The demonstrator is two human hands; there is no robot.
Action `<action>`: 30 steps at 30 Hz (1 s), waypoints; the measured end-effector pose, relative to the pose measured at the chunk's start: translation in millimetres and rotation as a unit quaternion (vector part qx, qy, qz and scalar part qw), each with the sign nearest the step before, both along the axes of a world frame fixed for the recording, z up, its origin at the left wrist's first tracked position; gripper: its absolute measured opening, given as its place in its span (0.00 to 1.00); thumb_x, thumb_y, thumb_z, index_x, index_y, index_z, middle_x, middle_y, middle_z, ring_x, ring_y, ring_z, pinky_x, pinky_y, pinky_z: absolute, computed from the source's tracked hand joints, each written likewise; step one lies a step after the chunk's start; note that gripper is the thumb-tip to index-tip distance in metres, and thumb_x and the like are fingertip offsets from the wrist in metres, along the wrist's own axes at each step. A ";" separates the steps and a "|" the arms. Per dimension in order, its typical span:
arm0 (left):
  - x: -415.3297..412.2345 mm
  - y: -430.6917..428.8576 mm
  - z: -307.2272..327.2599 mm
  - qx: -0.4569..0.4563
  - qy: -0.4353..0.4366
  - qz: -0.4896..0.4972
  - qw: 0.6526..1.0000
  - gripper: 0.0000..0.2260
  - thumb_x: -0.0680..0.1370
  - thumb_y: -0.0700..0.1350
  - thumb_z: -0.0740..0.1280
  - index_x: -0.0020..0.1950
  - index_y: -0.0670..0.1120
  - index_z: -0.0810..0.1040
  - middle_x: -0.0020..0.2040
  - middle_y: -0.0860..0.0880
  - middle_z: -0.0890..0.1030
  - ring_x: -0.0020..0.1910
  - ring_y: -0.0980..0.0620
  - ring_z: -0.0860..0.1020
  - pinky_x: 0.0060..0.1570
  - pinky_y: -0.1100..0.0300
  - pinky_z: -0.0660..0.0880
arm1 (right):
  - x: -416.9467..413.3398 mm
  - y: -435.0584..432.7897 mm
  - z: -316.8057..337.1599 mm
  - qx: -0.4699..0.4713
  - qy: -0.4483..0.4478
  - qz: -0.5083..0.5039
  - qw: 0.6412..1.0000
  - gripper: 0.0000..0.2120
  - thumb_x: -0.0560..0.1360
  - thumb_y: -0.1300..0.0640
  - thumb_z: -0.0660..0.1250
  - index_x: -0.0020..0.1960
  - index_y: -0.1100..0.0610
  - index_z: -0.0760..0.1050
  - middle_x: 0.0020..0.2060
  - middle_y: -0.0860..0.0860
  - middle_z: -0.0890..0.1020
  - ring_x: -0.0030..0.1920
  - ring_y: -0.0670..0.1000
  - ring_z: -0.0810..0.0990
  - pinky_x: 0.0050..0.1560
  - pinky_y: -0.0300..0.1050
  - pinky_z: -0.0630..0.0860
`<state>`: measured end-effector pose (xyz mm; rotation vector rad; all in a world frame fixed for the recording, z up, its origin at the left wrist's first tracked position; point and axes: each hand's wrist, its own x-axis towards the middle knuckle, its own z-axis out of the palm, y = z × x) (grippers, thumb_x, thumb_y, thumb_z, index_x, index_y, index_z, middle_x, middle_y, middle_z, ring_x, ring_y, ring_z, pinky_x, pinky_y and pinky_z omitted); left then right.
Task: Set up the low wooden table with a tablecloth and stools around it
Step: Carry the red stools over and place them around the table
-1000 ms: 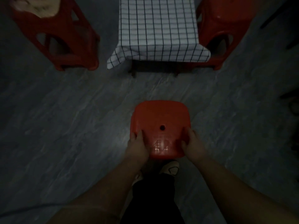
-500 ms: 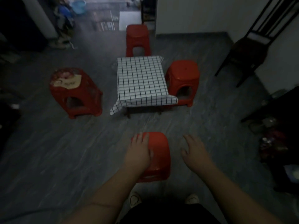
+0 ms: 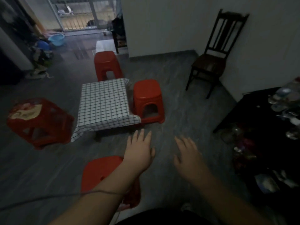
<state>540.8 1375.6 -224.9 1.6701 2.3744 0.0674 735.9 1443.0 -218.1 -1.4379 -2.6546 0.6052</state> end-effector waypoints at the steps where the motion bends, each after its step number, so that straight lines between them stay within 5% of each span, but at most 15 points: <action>1: 20.1 23.2 0.2 0.001 0.005 -0.009 1.000 0.31 0.79 0.59 0.56 0.80 0.51 0.53 0.81 0.44 0.54 0.79 0.42 0.53 0.76 0.43 0.53 | 21.0 20.2 -0.2 -0.002 0.004 -0.004 1.000 0.34 0.76 0.49 0.62 0.80 0.52 0.57 0.77 0.55 0.62 0.77 0.56 0.57 0.76 0.55 0.58; 7: 75.2 126.0 18.1 0.002 -0.002 0.001 1.000 0.31 0.79 0.59 0.57 0.80 0.52 0.54 0.81 0.45 0.56 0.79 0.44 0.56 0.75 0.44 0.55 | 91.1 124.2 23.2 -0.002 0.032 -0.040 0.999 0.32 0.76 0.53 0.65 0.78 0.58 0.62 0.74 0.60 0.67 0.74 0.60 0.62 0.76 0.54 0.57; 14: 65.4 216.6 17.1 -0.006 -0.006 0.034 0.999 0.31 0.79 0.58 0.58 0.80 0.51 0.56 0.80 0.45 0.58 0.78 0.43 0.57 0.74 0.43 0.57 | 74.2 227.1 33.0 0.012 0.005 -0.013 1.000 0.33 0.77 0.50 0.62 0.79 0.54 0.57 0.75 0.56 0.65 0.76 0.57 0.59 0.76 0.50 0.56; 22: -9.1 360.4 -15.1 0.011 -0.044 0.066 0.997 0.30 0.79 0.57 0.59 0.80 0.51 0.56 0.80 0.45 0.60 0.78 0.42 0.58 0.74 0.42 0.58 | -1.1 370.6 8.1 0.022 -0.030 0.024 0.999 0.32 0.78 0.48 0.61 0.79 0.54 0.58 0.73 0.55 0.67 0.74 0.56 0.61 0.74 0.51 0.60; 30: -170.1 508.1 -39.4 -0.013 -0.063 0.127 0.990 0.30 0.80 0.58 0.58 0.80 0.51 0.55 0.80 0.44 0.59 0.78 0.41 0.57 0.75 0.41 0.56 | -161.3 535.7 -3.4 0.016 -0.065 0.089 0.994 0.32 0.77 0.48 0.61 0.79 0.54 0.59 0.74 0.56 0.67 0.75 0.57 0.61 0.75 0.52 0.61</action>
